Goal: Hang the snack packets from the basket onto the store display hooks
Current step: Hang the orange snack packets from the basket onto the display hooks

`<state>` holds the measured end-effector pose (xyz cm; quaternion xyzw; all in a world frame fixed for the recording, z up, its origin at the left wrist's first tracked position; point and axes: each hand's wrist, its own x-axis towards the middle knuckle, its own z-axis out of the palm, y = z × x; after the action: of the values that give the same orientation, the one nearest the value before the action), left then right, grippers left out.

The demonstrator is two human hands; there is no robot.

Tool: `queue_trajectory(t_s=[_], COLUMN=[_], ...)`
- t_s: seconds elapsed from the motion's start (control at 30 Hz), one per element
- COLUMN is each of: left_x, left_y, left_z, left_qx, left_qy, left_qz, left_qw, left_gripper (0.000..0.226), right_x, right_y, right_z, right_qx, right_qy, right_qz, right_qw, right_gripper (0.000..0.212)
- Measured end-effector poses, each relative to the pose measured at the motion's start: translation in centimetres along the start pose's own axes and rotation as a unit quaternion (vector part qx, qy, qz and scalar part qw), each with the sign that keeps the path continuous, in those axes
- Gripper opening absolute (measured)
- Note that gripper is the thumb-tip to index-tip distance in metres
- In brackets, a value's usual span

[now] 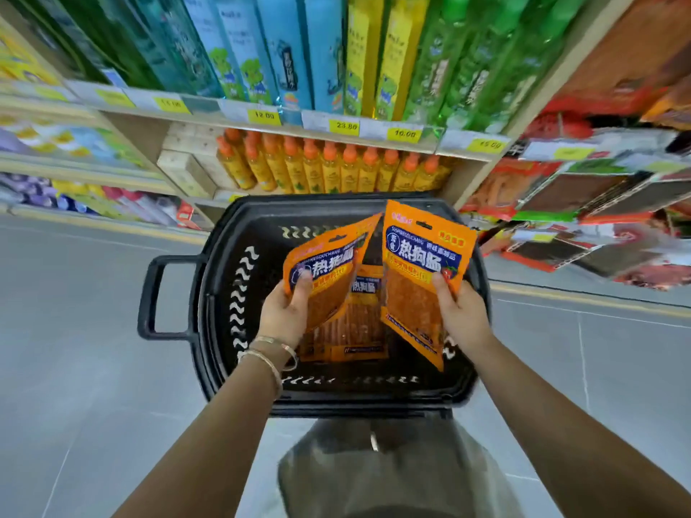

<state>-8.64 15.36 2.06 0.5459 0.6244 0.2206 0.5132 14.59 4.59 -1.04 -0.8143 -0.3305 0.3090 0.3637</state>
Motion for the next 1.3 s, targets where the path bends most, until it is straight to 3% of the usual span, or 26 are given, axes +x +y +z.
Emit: queue_trajectory(t_s=[0.1,0.23,0.33,0.43,0.57,0.7,0.8,0.9,1.3], left_x=[-2.0,-4.5,-7.1,-10.1,-13.0,-14.9,-15.9,-15.9,-10.9], left_y=[4.0,9.1,12.6,16.2,21.6,27.2,31.4,35.5,50.2], left_z=[0.9,4.3,8.1,12.3,17.1,20.4,22.1,23.0,24.1], left_qx=[0.015,-0.003,-0.008,-0.030,-0.074,-0.080,-0.103,-0.108,-0.162], left_qy=[-0.009,-0.030,-0.032,-0.020,0.007,0.013,0.007,0.008,0.067], left_qz=[0.051,0.146,0.211,0.221,0.251,0.282,0.324,0.372,0.458], left_qw=[0.999,0.989,0.977,0.975,0.965,0.956,0.940,0.922,0.871], left_gripper=[0.032,0.014,0.009,0.014,0.012,0.022,0.025,0.016,0.023], right_x=[-1.6,-3.6,-4.9,-6.1,-6.5,-6.0,-5.0,-3.4,6.2], right_y=[-1.0,-0.9,-0.3,0.0,-0.2,-0.9,-2.9,-5.5,-18.1], right_z=[-4.7,-11.4,-17.4,-23.6,-31.3,-38.1,-42.5,-46.2,-56.3], right_qx=[0.050,0.116,0.151,0.138,0.093,0.091,0.087,0.093,0.190], right_qy=[0.065,0.149,0.183,0.202,0.240,0.294,0.285,0.298,0.350], right_qz=[-0.046,-0.043,-0.046,-0.088,-0.130,-0.180,-0.238,-0.294,-0.365], right_qw=[0.996,0.981,0.970,0.966,0.958,0.934,0.924,0.903,0.842], right_gripper=[0.035,0.018,0.018,0.011,0.018,0.039,0.011,0.010,0.015])
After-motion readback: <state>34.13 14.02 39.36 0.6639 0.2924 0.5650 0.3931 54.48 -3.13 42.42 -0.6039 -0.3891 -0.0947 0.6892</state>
